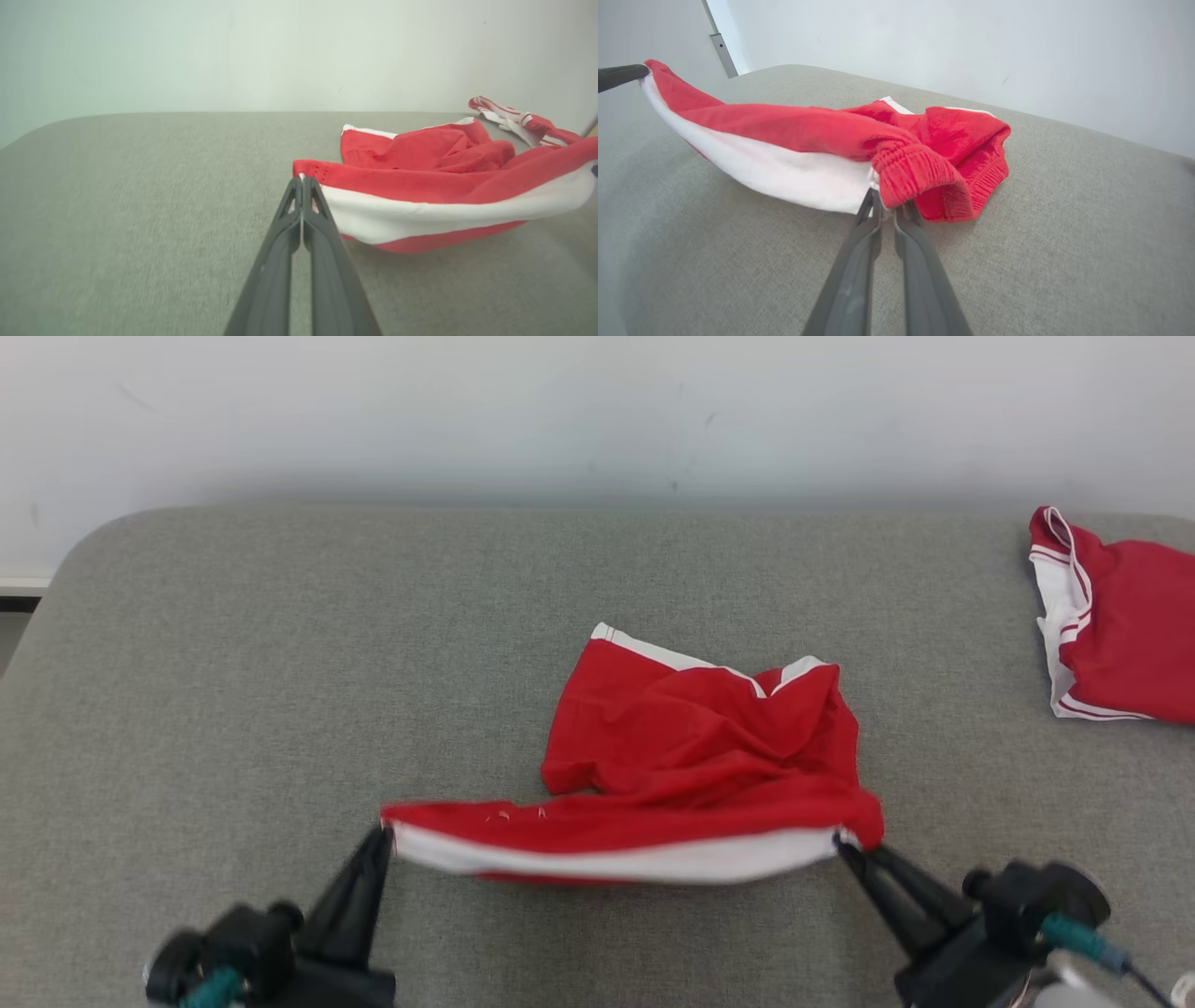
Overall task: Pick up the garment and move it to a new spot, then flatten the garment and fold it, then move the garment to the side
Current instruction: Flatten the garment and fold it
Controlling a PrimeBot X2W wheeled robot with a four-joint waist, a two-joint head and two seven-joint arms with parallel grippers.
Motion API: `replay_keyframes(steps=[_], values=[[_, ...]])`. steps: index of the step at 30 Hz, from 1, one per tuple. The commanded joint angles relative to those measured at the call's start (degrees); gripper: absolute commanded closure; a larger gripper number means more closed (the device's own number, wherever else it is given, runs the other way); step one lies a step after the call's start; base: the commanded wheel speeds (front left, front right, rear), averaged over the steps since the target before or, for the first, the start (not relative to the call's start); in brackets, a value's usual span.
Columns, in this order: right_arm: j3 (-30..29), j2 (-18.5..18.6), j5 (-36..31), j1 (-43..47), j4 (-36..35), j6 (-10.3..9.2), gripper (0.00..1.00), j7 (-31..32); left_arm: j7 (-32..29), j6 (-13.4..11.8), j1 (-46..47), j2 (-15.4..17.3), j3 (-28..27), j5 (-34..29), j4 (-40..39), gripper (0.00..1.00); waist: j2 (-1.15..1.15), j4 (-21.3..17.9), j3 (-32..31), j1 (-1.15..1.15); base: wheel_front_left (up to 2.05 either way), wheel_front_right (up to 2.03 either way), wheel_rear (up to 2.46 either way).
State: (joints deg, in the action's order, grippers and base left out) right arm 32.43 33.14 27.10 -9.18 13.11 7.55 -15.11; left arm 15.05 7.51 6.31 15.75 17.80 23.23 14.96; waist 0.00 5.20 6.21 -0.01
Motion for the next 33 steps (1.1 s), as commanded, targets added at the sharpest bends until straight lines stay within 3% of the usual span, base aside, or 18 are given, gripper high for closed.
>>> replay_keyframes(steps=[1,8,15,16,25,33], values=[[-0.2,0.95,1.29,-2.79,-0.94,-0.17,1.0,0.63,0.17,-0.11,3.56,1.53,0.21,-0.87,-1.47,1.0,0.0,-0.37,0.42,0.01,0.0,0.0,0.0],[1.0,4.48,5.78,-16.42,-5.05,-0.17,1.0,5.81,-1.65,-0.11,21.4,8.31,5.09,1.09,-3.35,1.0,0.0,-2.49,4.39,0.01,0.0,0.0,0.0],[4.02,5.68,14.02,-39.58,-6.84,-0.17,1.0,14.75,-7.44,-0.11,49.23,14.31,11.01,8.04,-0.1,1.0,0.0,-4.66,14.11,0.01,0.0,0.0,0.0],[4.92,5.39,15.91,-46.9,-5.9,-0.17,1.0,17.06,-8.37,-0.11,56.83,15.13,12.56,9.78,2.43,1.0,0.0,-5.13,16.97,0.01,0.0,0.0,0.0],[6.1,0.42,22.83,-74.36,4.4,-0.17,1.0,21.91,-7.78,-0.12,85.16,15.04,15.57,15.54,15.26,1.0,0.0,-5.95,25.97,0.01,0.0,0.0,0.0],[9.76,-3.13,23.06,-88.36,13.51,-0.17,1.0,19.63,-4.79,-0.12,98.96,14.12,20.21,16.05,23.94,1.0,0.0,-5.73,28.71,0.01,0.0,0.0,0.0]])
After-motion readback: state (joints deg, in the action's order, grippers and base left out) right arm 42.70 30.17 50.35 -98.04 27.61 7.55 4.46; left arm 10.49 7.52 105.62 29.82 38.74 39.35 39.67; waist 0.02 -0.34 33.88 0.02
